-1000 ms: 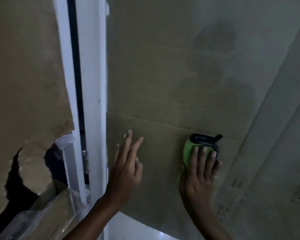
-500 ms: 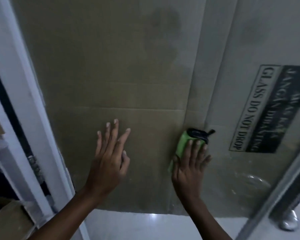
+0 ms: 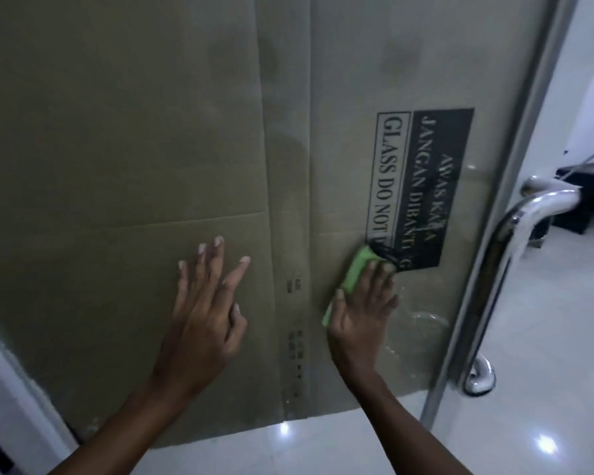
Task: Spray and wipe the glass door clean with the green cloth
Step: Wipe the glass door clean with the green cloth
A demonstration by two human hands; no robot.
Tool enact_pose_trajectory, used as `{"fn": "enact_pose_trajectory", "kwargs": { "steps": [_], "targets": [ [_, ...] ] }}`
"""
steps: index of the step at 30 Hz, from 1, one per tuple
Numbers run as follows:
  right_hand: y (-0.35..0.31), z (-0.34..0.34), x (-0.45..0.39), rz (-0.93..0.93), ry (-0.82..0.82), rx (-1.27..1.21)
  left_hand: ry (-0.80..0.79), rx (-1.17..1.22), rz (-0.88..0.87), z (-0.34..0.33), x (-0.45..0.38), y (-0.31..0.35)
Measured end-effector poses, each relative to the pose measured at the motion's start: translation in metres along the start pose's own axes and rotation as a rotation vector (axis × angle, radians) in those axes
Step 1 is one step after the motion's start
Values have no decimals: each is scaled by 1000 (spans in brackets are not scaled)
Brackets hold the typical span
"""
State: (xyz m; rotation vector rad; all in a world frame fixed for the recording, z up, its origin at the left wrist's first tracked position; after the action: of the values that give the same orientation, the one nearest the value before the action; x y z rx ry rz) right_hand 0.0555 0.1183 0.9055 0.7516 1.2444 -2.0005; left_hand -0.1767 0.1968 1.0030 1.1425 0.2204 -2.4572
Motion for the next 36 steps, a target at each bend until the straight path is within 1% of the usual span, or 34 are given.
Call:
{"fn": "enact_pose_trajectory", "kwargs": {
  "steps": [2,3,5,6,7,9,10,11,12,13,14,16,18,19,21,22,23,24,25,27,28,30,32,34,36],
  "targets": [
    [42,5,5,-269,9,-137,-5,-3,-13,-2,-5,4],
    [50,7,6,-338,17,-196,-7,-6,-25,-4,-7,7],
    [39,9,5,-358,26,-258,-14,-11,-52,-9,-10,15],
    [24,10,2,-320,13,-254,-15,-15,-66,-12,-12,20],
    [6,10,-3,-233,-14,-229,-17,-22,-76,-16,-15,24],
    [-29,8,-10,85,-92,-110,-25,-20,-95,-24,-21,36],
    [-39,8,-11,260,-117,-26,-28,-14,-108,-27,-24,42],
    [-37,8,-15,394,-117,59,-31,-11,-126,-30,-28,48],
    [-29,11,-21,460,-100,123,-35,-14,-145,-32,-31,54],
    [-13,14,-28,448,-72,155,-43,-20,-165,-35,-34,60],
    [8,20,-37,356,-39,145,-52,-28,-180,-38,-37,66],
    [55,33,-45,31,26,23,-76,-54,-195,-44,-40,70],
    [97,40,-32,-280,95,-131,-100,-73,-194,-50,-43,72],
    [111,40,-22,-394,133,-203,-107,-82,-188,-53,-44,73],
    [129,32,-5,-608,150,-364,-108,-108,-175,-57,-45,73],
    [131,28,-2,-694,139,-434,-105,-119,-167,-59,-45,73],
    [127,26,-5,-737,128,-470,-96,-124,-158,-60,-45,74],
    [117,29,-13,-721,122,-471,-84,-124,-148,-61,-46,73],
    [103,35,-26,-638,126,-446,-71,-124,-141,-62,-46,73],
    [70,50,-53,-378,131,-369,-50,-123,-135,-63,-46,72],
    [60,55,-64,-279,125,-332,-39,-122,-134,-63,-46,72],
    [59,59,-78,-194,124,-254,-22,-124,-138,-63,-46,72],
    [76,55,-73,-218,146,-206,-19,-125,-144,-64,-46,72],
    [99,48,-44,-350,174,-239,-23,-123,-147,-65,-46,71],
    [121,37,-7,-527,200,-293,-21,-129,-150,-65,-46,69]
  ]
}}
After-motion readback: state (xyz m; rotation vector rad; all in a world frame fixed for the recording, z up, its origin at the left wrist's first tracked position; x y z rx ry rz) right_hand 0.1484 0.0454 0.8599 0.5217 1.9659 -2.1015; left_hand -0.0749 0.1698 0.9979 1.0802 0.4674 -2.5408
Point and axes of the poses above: each hand's wrist, its own x-axis away from the middle knuckle, its own z-axis out of the back of the hand, y = z × x, the point moved 9 cm from there along -x, towards the middle knuckle, and after that the axes turned 1 degree about x, right-handed, at the moved point
